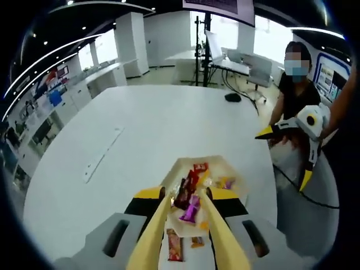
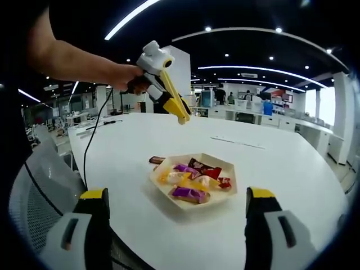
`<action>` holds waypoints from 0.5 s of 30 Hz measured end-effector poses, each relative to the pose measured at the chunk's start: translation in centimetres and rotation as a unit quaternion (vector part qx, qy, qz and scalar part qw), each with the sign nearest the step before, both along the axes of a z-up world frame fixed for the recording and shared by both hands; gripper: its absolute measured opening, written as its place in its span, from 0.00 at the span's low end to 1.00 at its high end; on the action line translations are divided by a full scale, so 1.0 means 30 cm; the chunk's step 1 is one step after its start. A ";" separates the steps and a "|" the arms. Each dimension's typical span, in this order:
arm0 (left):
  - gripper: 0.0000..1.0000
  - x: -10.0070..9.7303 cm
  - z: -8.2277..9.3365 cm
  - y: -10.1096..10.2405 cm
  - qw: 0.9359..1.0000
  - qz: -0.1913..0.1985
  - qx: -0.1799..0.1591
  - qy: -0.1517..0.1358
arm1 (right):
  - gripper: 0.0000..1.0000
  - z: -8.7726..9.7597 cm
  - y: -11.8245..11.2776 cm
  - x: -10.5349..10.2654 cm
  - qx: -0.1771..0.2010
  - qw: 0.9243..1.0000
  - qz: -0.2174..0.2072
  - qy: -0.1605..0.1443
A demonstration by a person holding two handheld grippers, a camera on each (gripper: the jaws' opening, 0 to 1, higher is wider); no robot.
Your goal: Place the target food into the container with the food tongs after gripping and lifting it, then release it inside without dropping or visibly crushing the food.
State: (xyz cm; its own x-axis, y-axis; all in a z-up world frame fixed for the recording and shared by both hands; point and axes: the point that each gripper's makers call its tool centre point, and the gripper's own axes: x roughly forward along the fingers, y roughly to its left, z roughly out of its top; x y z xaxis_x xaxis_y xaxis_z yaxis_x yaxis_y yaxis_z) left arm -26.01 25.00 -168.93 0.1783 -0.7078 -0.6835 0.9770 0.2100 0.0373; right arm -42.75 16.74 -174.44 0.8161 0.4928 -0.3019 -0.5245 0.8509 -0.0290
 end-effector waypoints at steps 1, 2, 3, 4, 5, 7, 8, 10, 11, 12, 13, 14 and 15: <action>0.26 0.000 -0.003 0.010 1.000 0.001 0.001 0.000 | 1.00 0.000 0.000 0.000 0.000 1.000 0.000 0.000; 0.26 0.003 -0.010 0.027 1.000 0.004 0.002 -0.001 | 1.00 -0.001 0.000 0.000 0.000 1.000 0.000 0.000; 0.26 0.006 -0.016 0.038 1.000 0.007 0.004 -0.002 | 1.00 -0.002 -0.001 0.001 -0.001 1.000 0.000 0.001; 0.26 0.008 -0.021 0.049 1.000 0.009 0.003 0.000 | 1.00 -0.001 0.000 0.000 0.000 1.000 0.000 0.000; 0.26 0.009 -0.025 0.057 1.000 0.011 0.003 0.000 | 1.00 -0.001 0.001 0.000 0.000 1.000 0.000 0.000; 0.25 0.013 -0.034 0.081 1.000 0.017 0.000 -0.004 | 1.00 0.000 0.002 0.000 0.001 1.000 0.001 0.000; 0.25 0.015 -0.038 0.088 1.000 0.019 -0.003 -0.004 | 1.00 0.000 0.003 0.000 0.000 1.000 0.002 0.000; 0.25 0.023 -0.052 0.107 1.000 0.024 -0.001 -0.006 | 1.00 -0.001 0.003 -0.001 0.000 1.000 0.003 0.000; 0.25 0.026 -0.060 0.119 1.000 0.027 -0.001 -0.007 | 1.00 -0.001 0.005 -0.001 0.001 1.000 0.004 0.001; 0.26 0.028 -0.069 0.132 1.000 0.030 0.000 -0.008 | 1.00 -0.001 0.004 -0.001 0.000 1.000 0.004 0.001; 0.26 0.030 -0.074 0.140 1.000 0.030 0.001 -0.009 | 1.00 -0.001 0.004 0.000 0.001 1.000 0.003 0.001; 0.26 0.032 -0.079 0.147 0.999 0.031 0.001 -0.010 | 1.00 -0.003 0.004 0.000 0.001 1.000 0.003 0.002; 0.26 0.037 -0.086 0.155 0.999 0.034 0.001 -0.008 | 1.00 -0.004 0.004 0.000 0.001 1.000 0.003 0.002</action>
